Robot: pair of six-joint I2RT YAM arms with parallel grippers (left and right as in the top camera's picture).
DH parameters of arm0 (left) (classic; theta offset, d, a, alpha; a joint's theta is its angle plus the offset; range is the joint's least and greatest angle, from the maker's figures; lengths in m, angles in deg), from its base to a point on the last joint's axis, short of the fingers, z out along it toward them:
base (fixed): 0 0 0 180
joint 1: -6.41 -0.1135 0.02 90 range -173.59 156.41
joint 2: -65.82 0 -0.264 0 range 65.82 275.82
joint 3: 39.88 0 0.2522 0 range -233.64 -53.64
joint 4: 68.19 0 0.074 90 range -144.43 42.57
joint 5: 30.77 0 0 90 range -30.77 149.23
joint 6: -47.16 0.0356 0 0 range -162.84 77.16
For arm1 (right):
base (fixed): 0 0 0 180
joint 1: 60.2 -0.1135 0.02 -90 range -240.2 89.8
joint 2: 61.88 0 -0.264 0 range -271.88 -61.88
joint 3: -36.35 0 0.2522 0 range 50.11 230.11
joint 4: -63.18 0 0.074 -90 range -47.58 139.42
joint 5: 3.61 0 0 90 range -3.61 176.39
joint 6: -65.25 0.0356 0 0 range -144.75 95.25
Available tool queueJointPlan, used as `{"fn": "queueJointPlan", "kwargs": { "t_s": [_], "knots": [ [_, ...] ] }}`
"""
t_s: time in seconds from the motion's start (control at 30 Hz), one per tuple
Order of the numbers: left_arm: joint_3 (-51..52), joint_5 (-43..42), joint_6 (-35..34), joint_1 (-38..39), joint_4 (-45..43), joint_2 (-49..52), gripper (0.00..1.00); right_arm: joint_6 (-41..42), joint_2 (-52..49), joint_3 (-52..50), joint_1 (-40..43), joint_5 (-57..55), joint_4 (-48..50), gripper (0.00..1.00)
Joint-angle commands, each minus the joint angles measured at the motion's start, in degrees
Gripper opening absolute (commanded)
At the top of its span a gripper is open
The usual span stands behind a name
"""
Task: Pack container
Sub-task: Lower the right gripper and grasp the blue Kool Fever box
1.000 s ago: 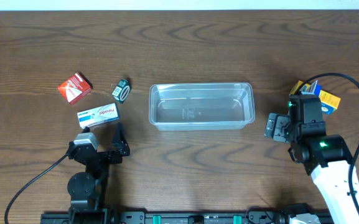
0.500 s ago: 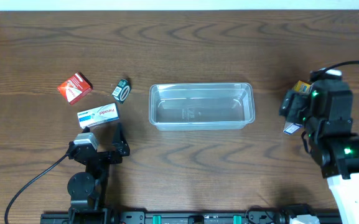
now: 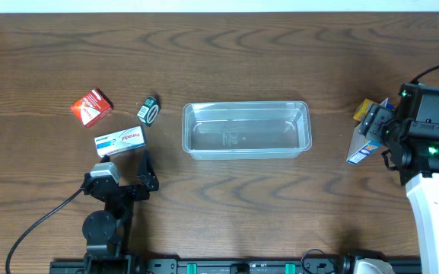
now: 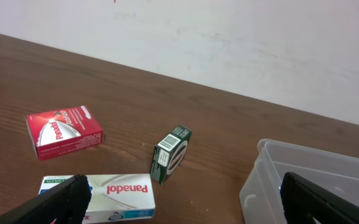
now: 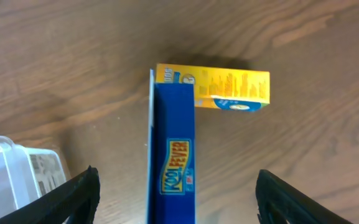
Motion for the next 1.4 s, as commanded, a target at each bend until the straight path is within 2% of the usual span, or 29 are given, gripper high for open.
{"fn": "queueJointPlan", "kwargs": {
  "t_s": [0.0, 0.07, 0.13, 0.43, 0.73, 1.07, 1.37],
  "knots": [
    [0.90, -0.63, 0.76, 0.22, 2.01, 0.02, 0.98, 0.04, -0.68, 0.44, 0.39, 1.51, 0.61, 0.67],
    [0.90, -0.63, 0.76, 0.22, 2.01, 0.02, 0.98, 0.04, -0.90, 0.44, 0.39, 1.51, 0.85, 0.57],
    [0.90, -0.63, 0.76, 0.22, 2.01, 0.02, 0.98, 0.04, -1.16, 0.44, 0.39, 1.51, 1.03, 0.53],
    [0.90, -0.63, 0.76, 0.22, 2.01, 0.02, 0.98, 0.04, -4.20, 0.44, 0.39, 2.25, 2.05, 0.42],
    [0.90, -0.63, 0.76, 0.22, 2.01, 0.02, 0.98, 0.02, -5.86, 0.44, 0.39, 2.99, 3.78, 0.28],
    [0.90, -0.63, 0.76, 0.22, 2.01, 0.02, 0.98, 0.00, -5.97, 0.44, 0.39, 3.02, 4.74, 0.25],
    [0.90, -0.63, 0.76, 0.22, 2.01, 0.02, 0.98, -1.09, -5.97, 0.44, 0.39, 3.02, 5.18, 0.36]
  ]
}}
